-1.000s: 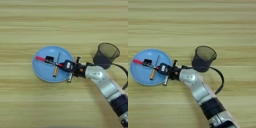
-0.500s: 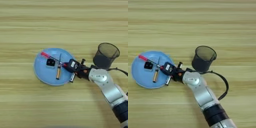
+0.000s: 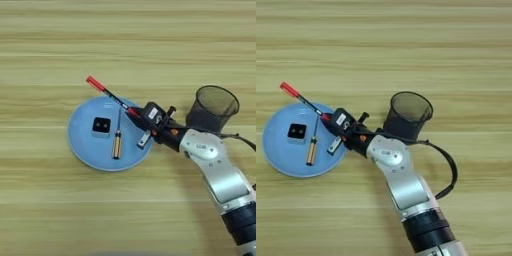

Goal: Move the objects on the table

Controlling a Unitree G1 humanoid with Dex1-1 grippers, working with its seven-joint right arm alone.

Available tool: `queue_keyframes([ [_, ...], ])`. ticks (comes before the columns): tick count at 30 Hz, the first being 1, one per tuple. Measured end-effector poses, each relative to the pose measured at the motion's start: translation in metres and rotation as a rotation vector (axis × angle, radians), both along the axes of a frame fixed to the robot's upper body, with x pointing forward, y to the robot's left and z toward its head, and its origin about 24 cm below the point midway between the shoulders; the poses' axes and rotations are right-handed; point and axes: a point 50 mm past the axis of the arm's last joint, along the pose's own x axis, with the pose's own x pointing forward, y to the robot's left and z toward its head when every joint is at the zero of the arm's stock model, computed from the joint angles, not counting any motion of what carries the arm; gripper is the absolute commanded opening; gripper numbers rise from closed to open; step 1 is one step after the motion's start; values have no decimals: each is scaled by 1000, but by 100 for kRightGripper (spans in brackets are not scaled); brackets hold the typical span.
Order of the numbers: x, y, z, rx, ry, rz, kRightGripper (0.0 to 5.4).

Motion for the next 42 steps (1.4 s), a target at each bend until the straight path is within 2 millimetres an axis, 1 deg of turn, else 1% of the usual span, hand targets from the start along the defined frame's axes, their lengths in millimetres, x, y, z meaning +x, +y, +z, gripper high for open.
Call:
queue_keyframes([
  [4, -4, -6, 15, 41, -52, -32, 35],
  [6, -6, -12, 15, 43, -41, -60, 35],
  [8, -12, -22, 17, 44, -48, -95, 35],
  [10, -18, -33, 13, 23, -25, -131, 35],
  [14, -30, -46, 7, 25, 15, -175, 35],
  [18, -42, -63, -5, 36, 97, -242, 35],
  [23, -51, -80, -19, 29, 177, -321, 35],
  [25, -54, -85, -29, 22, 223, -344, 35],
  [27, -54, -86, -31, 19, 230, -351, 35],
  [29, -55, -90, -38, -4, 261, -373, 35],
  [39, -48, -93, -42, -43, 249, -379, 35],
  [40, -47, -93, -42, -46, 249, -380, 73],
  [42, -46, -93, -42, -50, 247, -383, 99],
])
